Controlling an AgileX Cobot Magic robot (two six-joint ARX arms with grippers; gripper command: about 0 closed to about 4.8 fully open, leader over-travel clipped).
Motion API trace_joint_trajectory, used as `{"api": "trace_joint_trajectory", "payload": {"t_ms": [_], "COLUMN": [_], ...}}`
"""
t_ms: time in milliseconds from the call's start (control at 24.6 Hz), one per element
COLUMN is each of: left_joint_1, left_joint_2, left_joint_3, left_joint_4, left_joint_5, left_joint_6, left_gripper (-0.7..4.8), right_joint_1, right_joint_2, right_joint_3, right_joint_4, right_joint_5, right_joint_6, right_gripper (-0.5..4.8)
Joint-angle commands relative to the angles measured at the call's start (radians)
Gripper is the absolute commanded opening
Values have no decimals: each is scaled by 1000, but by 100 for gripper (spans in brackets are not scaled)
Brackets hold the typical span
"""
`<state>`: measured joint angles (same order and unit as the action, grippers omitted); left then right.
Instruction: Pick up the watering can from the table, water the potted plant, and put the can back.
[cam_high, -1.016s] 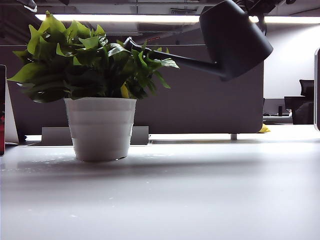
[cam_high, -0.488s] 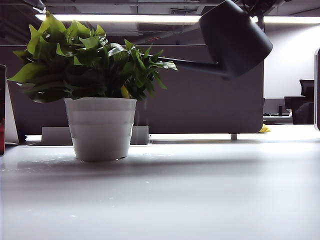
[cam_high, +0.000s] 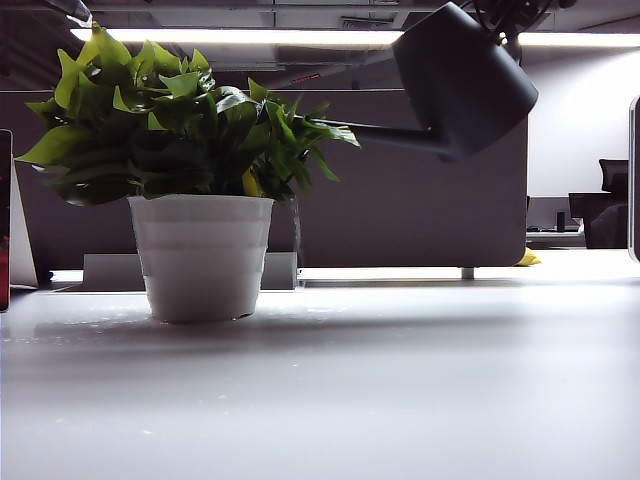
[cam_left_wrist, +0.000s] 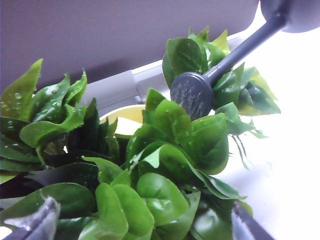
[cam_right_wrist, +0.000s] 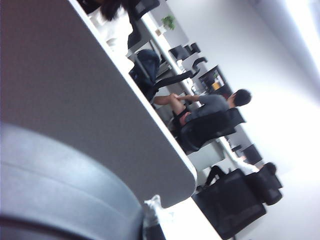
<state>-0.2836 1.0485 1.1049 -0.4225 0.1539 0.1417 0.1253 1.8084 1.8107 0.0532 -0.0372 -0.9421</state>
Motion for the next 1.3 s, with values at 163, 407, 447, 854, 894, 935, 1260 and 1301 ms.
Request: {"api": "trace_joint_trajectory", "payload": {"t_ms": [163, 407, 447, 854, 894, 935, 1260, 1301], "left_joint_1": [0, 0, 0, 0, 0, 0, 0, 0], "left_joint_2": [2, 2, 2, 2, 2, 2, 2, 2], "left_joint_3": [4, 4, 4, 4, 4, 4, 4, 4], "left_joint_4": [12, 13, 13, 13, 13, 13, 13, 13], "left_joint_5": [4, 4, 4, 4, 4, 4, 4, 4], "left_joint_6": [0, 1, 0, 0, 1, 1, 1, 1], "left_gripper": [479, 479, 479, 479, 479, 479, 479, 479], "right_joint_1": [22, 24, 25, 35, 35, 35, 37, 37], "right_joint_2": [-30, -30, -30, -30, -30, -30, -30, -30], "right_joint_3": [27, 28, 28, 28, 28, 28, 28, 28], "right_joint_4": [187, 198, 199, 221, 221, 221, 221, 221], "right_joint_5": [17, 20, 21, 35, 35, 35, 35, 35], "right_joint_6": [-9, -41, -43, -66, -66, -71, -106, -106], "right_gripper": [-5, -5, -5, -5, -5, -5, -5, -5]}}
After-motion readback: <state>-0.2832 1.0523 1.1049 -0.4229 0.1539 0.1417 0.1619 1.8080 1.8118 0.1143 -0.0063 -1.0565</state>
